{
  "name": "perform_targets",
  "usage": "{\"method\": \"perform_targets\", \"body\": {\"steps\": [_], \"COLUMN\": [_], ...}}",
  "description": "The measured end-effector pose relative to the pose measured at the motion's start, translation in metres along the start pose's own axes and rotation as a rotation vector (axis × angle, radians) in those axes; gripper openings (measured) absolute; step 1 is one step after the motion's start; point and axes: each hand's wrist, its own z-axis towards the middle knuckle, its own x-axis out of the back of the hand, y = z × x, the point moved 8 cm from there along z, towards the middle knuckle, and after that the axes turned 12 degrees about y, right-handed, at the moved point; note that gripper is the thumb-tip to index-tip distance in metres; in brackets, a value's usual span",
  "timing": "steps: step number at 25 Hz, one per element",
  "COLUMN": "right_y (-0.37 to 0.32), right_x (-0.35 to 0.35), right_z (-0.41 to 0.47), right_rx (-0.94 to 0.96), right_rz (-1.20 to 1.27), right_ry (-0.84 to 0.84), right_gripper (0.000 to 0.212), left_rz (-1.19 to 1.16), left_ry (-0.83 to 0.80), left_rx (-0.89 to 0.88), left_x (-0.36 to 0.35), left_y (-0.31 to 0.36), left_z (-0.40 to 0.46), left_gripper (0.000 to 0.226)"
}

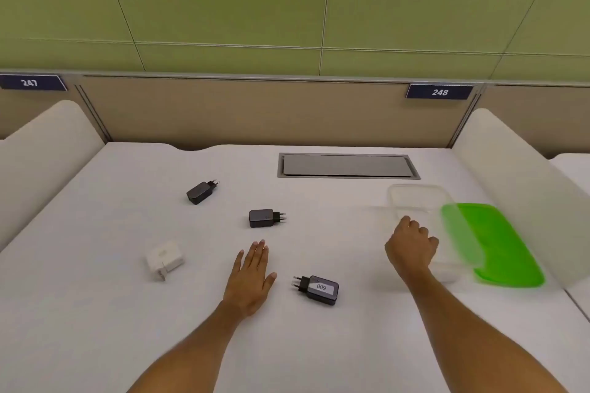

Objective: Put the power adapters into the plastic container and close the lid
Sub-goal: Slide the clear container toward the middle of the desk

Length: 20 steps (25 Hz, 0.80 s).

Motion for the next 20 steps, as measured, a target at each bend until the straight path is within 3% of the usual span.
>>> {"method": "perform_targets", "body": {"steps": [6,12,20], "right_y": [0.014,0.007,-0.039], "right_x": [-0.022,-0.018,-0.004], "right_z": [0.002,0.01,0.043], "right_rx": [-0.123,-0.178,0.096], "right_rz": [0.052,0.094,0.156], "right_ry": [-0.121,-0.073,0.063], "right_gripper": [0.019,0.014,0.034], "left_rz": [0.012,-0.024,0.011], "left_ry": [-0.055,-0.042,-0.032], "left_rx": [0.008,0.03,0.027], "left_x": [-0.014,-0.018,-0.022], "left_y": [-0.009,-0.013,-0.016], "left_z": [-0.011,-0.011,-0.013], "left_gripper": [0.066,0.065,0.066]}}
